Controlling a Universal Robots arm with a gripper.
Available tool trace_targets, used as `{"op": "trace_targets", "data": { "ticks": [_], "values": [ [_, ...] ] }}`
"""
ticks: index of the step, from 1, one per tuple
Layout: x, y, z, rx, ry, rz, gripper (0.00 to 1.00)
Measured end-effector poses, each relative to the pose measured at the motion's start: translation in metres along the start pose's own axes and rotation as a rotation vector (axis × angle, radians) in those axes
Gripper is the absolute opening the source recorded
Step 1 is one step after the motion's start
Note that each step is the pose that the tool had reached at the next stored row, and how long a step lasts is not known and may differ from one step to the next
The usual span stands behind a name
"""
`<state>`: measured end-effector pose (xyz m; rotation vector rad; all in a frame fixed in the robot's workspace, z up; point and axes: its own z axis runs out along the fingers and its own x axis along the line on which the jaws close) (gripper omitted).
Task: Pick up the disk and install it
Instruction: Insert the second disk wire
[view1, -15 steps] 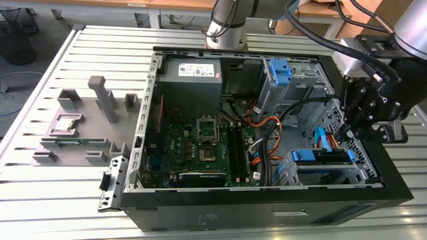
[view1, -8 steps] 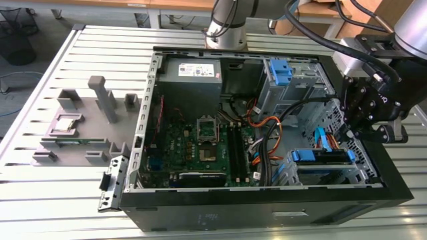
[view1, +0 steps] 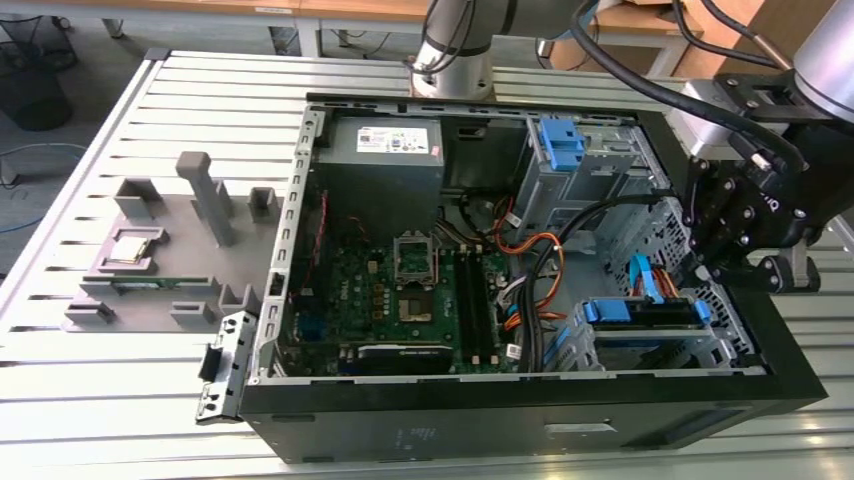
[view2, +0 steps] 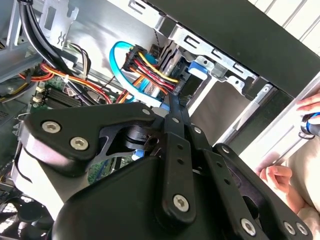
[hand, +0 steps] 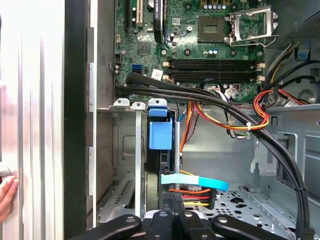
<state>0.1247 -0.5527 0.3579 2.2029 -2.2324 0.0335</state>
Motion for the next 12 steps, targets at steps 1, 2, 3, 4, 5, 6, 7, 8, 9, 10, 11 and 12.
{"op": "trace_targets", "data": {
  "ticks": [1,2,3,4,5,6,7,8,9,10,11,12],
  "values": [
    [0.0003,0.0000,-0.0001,0.0000,0.0000,0.000,0.11],
    [0.0004,0.0000,-0.0007,0.0000,0.0001,0.000,0.11],
    [0.0004,0.0000,-0.0018,0.0000,0.0001,0.000,0.11],
    [0.0004,0.0000,-0.0029,0.0000,-0.0001,0.000,0.11],
    [0.0004,-0.0001,-0.0038,0.0000,-0.0001,0.000,0.11],
    [0.0004,-0.0001,-0.0040,0.0000,-0.0002,0.000,0.11],
    [0.0004,-0.0001,-0.0040,0.0000,-0.0002,0.000,0.11],
    [0.0004,-0.0001,-0.0040,0.0000,-0.0003,0.000,0.11],
    [0.0005,0.0000,-0.0041,0.0000,-0.0001,0.001,0.11],
    [0.0004,0.0000,-0.0041,0.0000,-0.0001,0.001,0.11],
    [0.0004,0.0000,-0.0041,0.0000,-0.0001,0.001,0.11],
    [0.0005,0.0000,-0.0041,0.0000,-0.0001,0.001,0.11]
  ]
}}
